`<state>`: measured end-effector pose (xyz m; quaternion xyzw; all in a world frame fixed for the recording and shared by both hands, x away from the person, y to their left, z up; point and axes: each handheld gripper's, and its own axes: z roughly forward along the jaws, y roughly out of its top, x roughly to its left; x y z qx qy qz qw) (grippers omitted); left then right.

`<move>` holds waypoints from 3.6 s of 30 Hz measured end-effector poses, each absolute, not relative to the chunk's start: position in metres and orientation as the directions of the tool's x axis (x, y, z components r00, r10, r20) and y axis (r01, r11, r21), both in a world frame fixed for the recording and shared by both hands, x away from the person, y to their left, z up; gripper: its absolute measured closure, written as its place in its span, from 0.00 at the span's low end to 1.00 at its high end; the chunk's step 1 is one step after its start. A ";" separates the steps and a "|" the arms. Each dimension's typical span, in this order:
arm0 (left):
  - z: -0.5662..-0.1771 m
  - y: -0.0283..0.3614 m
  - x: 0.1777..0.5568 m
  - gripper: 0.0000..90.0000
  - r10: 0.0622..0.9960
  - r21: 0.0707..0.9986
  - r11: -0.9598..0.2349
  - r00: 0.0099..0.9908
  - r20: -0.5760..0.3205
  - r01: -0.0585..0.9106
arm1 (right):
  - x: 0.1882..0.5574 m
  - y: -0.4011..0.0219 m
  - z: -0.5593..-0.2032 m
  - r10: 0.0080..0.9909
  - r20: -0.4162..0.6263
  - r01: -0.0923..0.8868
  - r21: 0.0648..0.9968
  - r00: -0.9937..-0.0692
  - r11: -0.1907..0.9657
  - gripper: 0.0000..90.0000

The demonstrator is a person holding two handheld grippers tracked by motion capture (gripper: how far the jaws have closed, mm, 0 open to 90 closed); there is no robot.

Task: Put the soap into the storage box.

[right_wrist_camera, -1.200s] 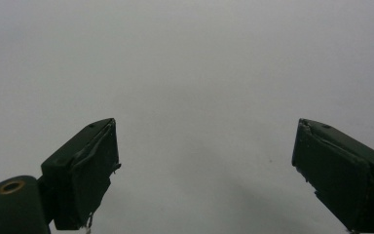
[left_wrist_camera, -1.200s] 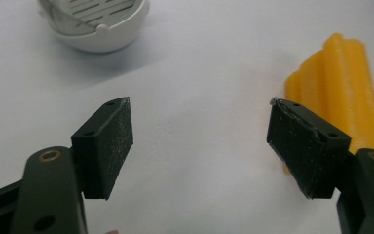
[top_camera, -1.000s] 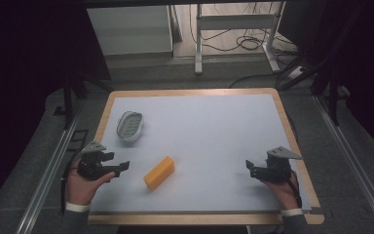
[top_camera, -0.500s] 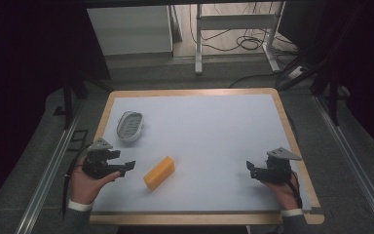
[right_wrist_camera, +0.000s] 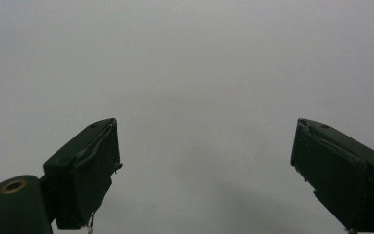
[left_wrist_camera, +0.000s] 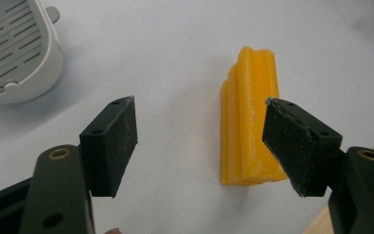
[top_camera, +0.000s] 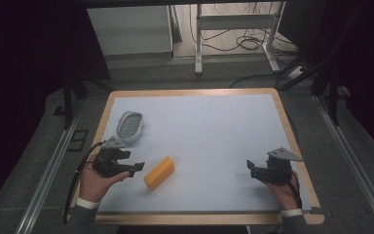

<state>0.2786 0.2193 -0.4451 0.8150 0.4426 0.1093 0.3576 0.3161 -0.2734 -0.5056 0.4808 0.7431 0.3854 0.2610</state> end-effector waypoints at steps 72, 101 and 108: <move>-0.494 0.142 0.303 0.67 0.775 0.485 -0.492 0.617 -0.134 0.723 | 0.320 -0.278 -0.513 0.932 -0.025 0.543 0.807 -0.362 0.233 0.12; -0.478 0.160 0.313 0.68 0.769 0.513 -0.472 0.619 -0.157 0.717 | 0.319 -0.280 -0.511 0.937 -0.026 0.534 0.816 -0.349 0.222 0.11; -0.474 0.164 0.315 0.68 0.776 0.524 -0.463 0.613 -0.151 0.715 | 0.319 -0.280 -0.511 0.937 -0.027 0.530 0.819 -0.348 0.220 0.12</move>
